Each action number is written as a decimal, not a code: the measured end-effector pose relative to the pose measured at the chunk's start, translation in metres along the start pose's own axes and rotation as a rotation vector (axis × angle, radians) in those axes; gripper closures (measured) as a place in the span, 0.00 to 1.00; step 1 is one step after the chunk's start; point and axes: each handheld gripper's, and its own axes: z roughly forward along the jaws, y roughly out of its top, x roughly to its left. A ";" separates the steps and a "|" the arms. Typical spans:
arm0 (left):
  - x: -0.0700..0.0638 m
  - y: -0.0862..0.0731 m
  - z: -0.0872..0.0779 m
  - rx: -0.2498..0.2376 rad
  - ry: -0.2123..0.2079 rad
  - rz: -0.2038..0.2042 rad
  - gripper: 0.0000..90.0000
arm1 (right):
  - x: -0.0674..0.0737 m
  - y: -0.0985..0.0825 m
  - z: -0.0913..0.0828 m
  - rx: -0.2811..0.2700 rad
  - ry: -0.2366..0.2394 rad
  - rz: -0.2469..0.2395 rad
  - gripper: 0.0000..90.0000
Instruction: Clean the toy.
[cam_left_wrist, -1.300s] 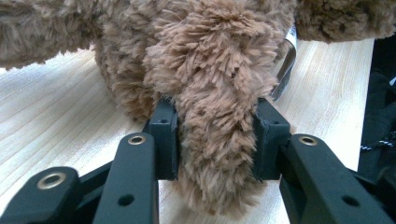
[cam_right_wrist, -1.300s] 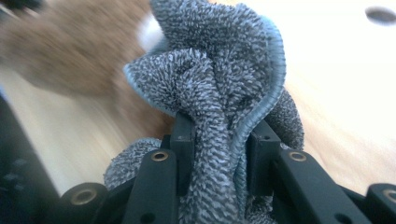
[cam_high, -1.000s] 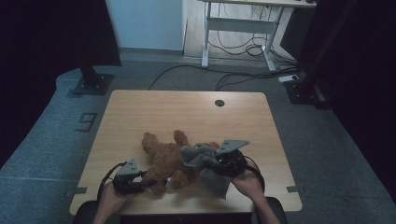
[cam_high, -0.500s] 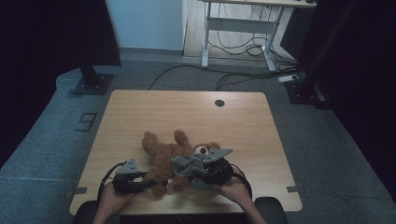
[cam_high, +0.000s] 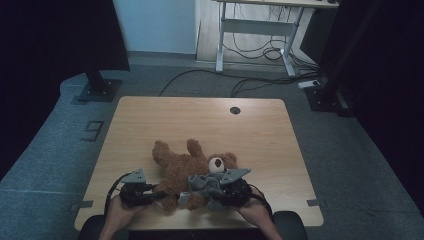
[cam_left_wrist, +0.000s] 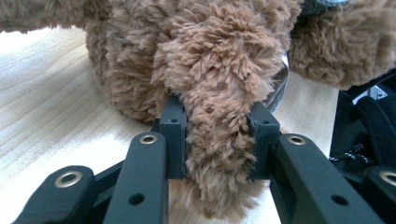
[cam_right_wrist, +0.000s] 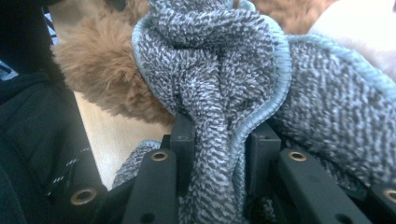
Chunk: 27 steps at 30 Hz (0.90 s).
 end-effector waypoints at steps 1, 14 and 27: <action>0.000 0.000 0.000 0.000 0.000 0.001 0.73 | 0.000 -0.002 0.001 0.001 0.003 0.003 0.77; -0.001 0.000 0.002 0.013 -0.007 0.035 0.74 | -0.012 -0.031 0.015 0.079 0.004 0.049 0.76; 0.001 -0.001 0.001 0.015 -0.005 0.043 0.75 | -0.042 -0.055 -0.010 0.119 -0.108 0.132 0.75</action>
